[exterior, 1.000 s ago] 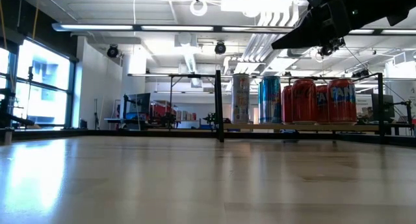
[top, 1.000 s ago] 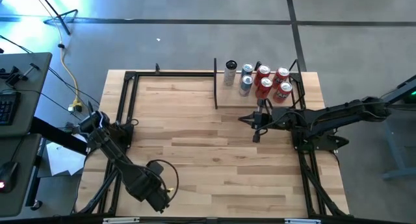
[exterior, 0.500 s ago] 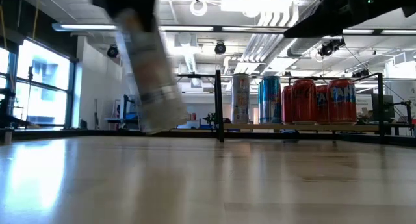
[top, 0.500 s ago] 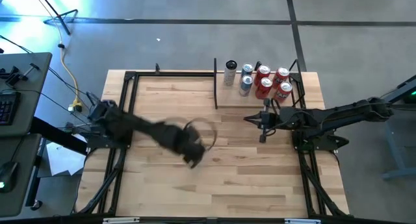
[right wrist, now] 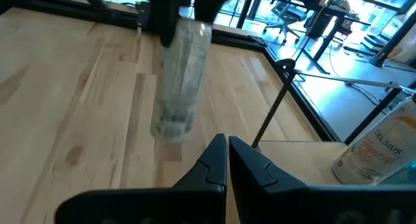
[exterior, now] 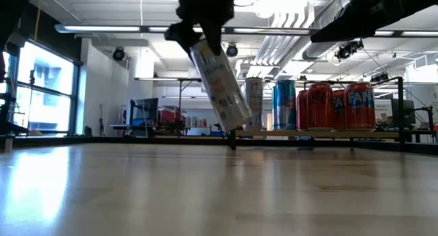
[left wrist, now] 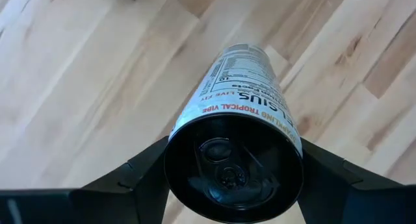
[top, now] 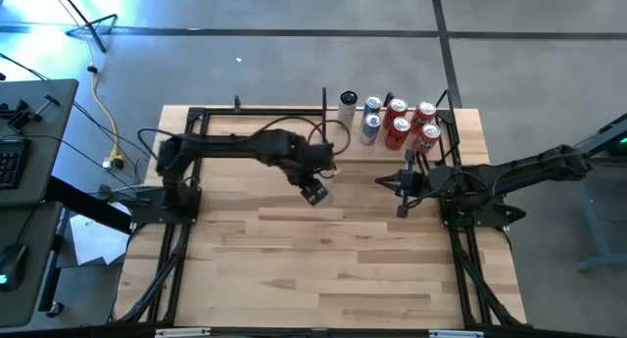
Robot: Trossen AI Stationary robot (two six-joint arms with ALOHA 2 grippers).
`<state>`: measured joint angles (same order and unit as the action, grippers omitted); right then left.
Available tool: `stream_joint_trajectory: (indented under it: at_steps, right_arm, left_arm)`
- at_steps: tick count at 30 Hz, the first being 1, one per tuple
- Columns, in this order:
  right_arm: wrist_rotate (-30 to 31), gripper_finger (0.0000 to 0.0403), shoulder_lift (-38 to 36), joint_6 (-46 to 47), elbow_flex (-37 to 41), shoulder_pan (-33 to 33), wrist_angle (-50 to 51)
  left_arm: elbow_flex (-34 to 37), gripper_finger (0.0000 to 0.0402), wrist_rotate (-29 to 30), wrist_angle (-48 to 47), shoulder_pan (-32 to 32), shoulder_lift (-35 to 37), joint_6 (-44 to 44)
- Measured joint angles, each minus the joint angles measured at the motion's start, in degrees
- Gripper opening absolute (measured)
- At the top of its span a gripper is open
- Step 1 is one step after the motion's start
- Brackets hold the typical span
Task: Place canned beverage on shelf
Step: Put the white soda can on the shelf and align it with the other white soda can
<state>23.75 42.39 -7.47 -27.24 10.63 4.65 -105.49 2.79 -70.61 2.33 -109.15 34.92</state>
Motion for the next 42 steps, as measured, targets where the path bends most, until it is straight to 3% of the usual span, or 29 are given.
stream_joint_trajectory:
  at_steps: [14, 23, 30, 42]
  right_arm:
    - [-0.1, 0.0, 0.0, 0.0, 0.0, 0.0, -0.1]
    - [-0.1, 0.0, 0.0, 0.0, 0.0, 0.0, -0.2]
    - [-0.1, 0.0, 0.0, 0.0, 0.0, 0.0, -0.2]
    - [-0.1, 0.0, 0.0, 0.0, 0.0, 0.0, -0.2]
  left_arm:
    - [-18.7, 0.0242, 0.0, -6.9, 4.0, -15.3, -8.6]
    - [-19.3, 0.0242, 1.2, -7.7, 4.5, -16.4, -10.1]
    - [-19.3, 0.0285, 1.4, -7.5, 4.5, -16.4, -11.1]
    - [-19.2, 0.0294, 1.3, -7.3, 4.4, -16.8, -11.8]
